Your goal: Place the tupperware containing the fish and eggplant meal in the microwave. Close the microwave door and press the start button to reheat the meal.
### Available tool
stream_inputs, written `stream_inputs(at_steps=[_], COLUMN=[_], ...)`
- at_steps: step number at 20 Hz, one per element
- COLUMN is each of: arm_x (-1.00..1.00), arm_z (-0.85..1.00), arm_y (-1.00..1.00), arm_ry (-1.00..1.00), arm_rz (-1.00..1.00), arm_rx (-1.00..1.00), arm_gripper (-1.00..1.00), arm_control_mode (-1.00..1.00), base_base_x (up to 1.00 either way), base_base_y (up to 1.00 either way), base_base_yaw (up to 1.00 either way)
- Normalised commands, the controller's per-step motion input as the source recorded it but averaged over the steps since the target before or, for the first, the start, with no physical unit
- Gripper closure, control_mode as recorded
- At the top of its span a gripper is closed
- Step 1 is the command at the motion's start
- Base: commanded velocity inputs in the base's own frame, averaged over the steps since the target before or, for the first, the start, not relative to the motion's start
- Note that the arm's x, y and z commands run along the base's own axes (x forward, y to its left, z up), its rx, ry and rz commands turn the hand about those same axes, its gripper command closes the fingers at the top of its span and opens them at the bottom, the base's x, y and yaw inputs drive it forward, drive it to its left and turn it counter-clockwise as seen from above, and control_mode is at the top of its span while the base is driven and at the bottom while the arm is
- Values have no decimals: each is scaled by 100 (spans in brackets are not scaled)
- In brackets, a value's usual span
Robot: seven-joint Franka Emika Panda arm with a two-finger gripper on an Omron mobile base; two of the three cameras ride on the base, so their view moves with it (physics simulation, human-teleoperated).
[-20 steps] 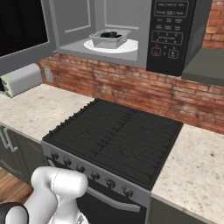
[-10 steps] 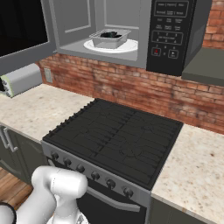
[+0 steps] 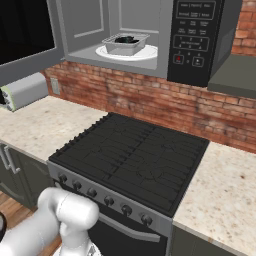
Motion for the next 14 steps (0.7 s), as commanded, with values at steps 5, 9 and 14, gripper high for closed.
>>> stream_inputs(at_steps=[5, 9, 14], arm_x=[57, 63, 71], arm_z=[-6, -9, -9], arm_y=[41, 14, 0], arm_ry=[0, 0, 0], arm_rz=[-12, -14, -16], arm_rx=[-5, 0, 0], arm_gripper=[-100, -100, -100], arm_control_mode=[-100, -100, -100], base_base_x=[0, 0, 0], base_base_y=[0, 0, 0], base_base_yaw=[0, 0, 0])
